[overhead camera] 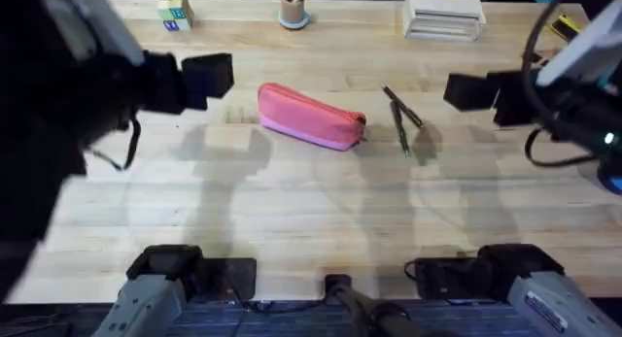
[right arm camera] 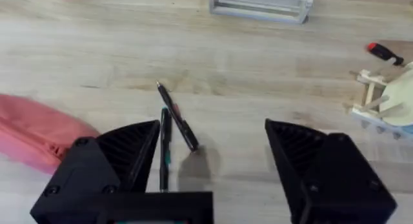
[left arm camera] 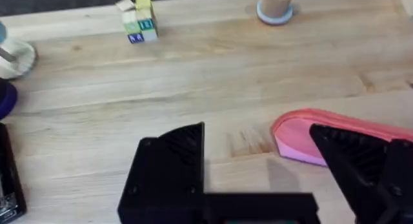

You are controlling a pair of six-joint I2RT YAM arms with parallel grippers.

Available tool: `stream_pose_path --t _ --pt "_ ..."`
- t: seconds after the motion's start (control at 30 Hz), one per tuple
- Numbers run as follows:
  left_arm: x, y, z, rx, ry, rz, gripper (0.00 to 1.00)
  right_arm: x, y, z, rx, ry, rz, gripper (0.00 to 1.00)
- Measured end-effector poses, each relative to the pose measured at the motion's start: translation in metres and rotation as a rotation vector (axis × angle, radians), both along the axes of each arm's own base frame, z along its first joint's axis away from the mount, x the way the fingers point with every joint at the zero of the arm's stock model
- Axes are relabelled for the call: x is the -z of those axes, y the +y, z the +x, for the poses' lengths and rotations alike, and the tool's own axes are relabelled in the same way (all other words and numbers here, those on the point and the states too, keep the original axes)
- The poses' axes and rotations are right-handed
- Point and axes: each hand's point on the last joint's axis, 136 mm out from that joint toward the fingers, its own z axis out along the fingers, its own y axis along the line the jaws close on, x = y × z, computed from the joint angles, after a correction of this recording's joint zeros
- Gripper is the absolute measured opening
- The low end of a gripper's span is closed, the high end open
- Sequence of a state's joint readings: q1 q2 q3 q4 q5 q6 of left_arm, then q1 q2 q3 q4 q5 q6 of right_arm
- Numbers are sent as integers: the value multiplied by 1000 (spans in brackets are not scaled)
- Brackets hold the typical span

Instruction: Unzip the bag, pick up the pens from the table one at a time and place them inside, then zip the bag closed.

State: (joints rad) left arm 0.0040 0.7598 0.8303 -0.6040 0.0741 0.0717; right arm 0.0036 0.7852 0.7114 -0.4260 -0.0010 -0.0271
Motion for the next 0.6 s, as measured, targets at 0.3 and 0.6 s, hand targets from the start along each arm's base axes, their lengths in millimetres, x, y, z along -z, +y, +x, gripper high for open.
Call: stream_pose_path --t 0.3,0.6 --pt "9 -10 26 135 223 74 993 -16 0 24 0 62 -1 997" --pt "19 -13 33 205 270 131 993 -16 0 24 -2 69 -3 997"
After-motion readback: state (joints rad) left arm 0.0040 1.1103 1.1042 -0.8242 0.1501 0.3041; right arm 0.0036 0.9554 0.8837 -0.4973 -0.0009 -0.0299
